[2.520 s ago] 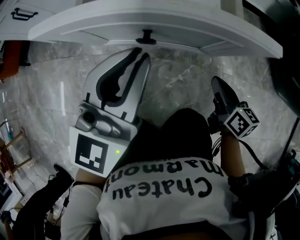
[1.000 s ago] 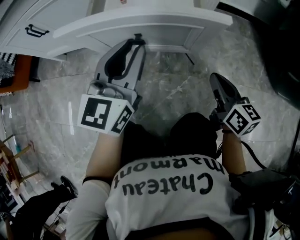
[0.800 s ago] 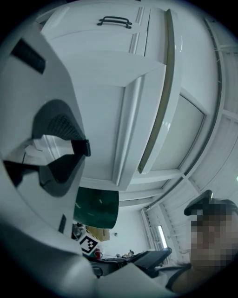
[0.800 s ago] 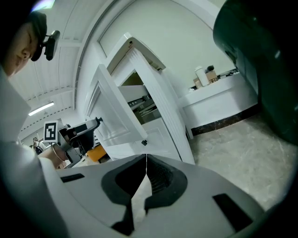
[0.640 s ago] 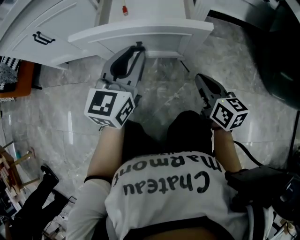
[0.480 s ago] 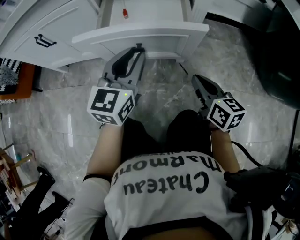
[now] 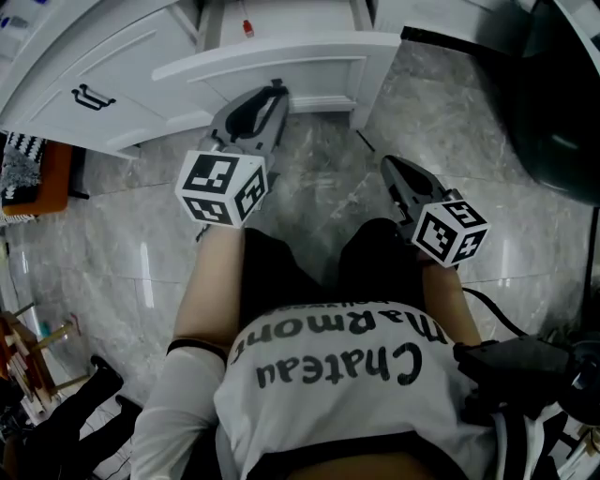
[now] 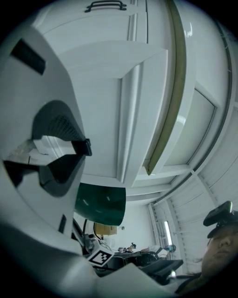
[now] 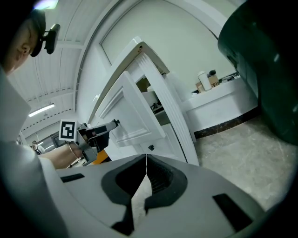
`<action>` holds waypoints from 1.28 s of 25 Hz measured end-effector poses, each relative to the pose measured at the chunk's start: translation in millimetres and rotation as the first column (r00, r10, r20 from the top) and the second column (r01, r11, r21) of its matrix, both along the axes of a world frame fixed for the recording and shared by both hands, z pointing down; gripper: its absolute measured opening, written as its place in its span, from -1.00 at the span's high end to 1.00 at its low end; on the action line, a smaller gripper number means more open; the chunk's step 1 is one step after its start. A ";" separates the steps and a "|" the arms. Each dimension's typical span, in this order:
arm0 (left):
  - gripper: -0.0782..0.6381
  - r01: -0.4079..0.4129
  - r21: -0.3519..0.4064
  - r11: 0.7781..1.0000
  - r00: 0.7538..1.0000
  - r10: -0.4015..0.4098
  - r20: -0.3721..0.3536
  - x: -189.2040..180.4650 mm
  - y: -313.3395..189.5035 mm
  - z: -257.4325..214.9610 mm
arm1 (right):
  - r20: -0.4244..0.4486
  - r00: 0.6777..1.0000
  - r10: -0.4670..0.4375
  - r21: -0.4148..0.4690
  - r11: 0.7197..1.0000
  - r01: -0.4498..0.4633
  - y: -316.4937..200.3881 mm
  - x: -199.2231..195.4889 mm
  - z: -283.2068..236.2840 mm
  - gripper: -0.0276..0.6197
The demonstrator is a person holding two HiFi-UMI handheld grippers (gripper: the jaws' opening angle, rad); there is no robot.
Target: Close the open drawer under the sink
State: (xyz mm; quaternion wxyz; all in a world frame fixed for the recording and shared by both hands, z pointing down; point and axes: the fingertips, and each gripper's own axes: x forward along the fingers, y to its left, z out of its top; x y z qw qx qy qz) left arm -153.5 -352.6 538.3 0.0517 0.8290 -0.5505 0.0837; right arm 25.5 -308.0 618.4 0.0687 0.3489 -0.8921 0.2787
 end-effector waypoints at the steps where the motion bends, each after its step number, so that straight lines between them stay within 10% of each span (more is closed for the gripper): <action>1: 0.53 -0.003 0.000 1.000 1.000 0.003 -0.003 -0.8 -3.0 0.1 | -0.007 1.000 0.000 0.004 1.000 0.000 0.8 0.5 -1.3 0.88; 32: 0.53 -0.002 -0.067 0.998 1.000 0.004 0.016 -7.8 -36.4 2.1 | 0.010 0.999 -0.038 0.068 0.997 0.037 39.6 -8.5 -32.3 0.88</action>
